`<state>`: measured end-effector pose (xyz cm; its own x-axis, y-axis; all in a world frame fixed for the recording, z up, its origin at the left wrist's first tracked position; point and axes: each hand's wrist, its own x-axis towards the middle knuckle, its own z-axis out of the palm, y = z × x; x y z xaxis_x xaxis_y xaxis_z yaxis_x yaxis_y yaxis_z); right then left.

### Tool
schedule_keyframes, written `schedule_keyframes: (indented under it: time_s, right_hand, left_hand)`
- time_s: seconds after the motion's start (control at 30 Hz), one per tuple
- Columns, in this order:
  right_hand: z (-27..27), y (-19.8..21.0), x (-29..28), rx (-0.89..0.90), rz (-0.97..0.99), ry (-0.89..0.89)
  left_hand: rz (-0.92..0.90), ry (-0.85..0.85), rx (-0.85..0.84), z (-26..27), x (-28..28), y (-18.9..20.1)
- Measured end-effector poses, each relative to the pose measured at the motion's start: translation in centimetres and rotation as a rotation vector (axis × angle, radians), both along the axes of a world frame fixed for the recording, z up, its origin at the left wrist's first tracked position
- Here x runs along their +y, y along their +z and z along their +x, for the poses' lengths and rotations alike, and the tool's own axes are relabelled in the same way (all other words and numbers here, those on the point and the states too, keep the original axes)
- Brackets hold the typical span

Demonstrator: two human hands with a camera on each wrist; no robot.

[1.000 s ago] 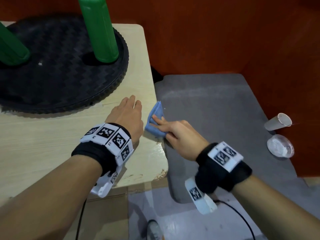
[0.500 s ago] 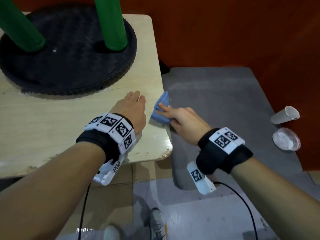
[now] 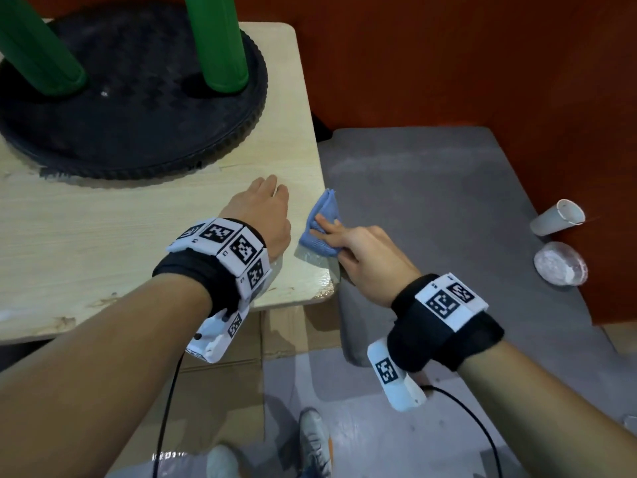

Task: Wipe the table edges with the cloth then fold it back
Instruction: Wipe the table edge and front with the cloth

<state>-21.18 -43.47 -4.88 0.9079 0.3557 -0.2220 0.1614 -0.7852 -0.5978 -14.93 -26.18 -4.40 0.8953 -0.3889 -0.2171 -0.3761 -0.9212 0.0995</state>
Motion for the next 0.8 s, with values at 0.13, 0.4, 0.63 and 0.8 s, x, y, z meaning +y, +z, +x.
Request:
schedule_keyframes:
  time_s: [0.13, 0.4, 0.63, 0.8]
  right_hand:
    - [1.4, 0.3, 0.5, -0.008, -0.014, -0.019]
    - [1.5, 0.7, 0.3, -0.002, -0.021, -0.019]
    - [-0.6, -0.3, -0.4, 0.02, 0.034, -0.029]
    - [-2.3, -0.6, 0.5, -0.003, 0.056, -0.072]
  left_hand:
    - [-0.028, 0.027, -0.001, 0.3, -0.4, 0.3]
    - [-0.046, 0.039, 0.001, -0.1, -0.4, 0.3]
    - [-0.041, 0.038, 0.028, -0.4, -0.3, 0.7]
    - [-0.048, 0.031, 0.013, -0.7, -0.4, 0.5]
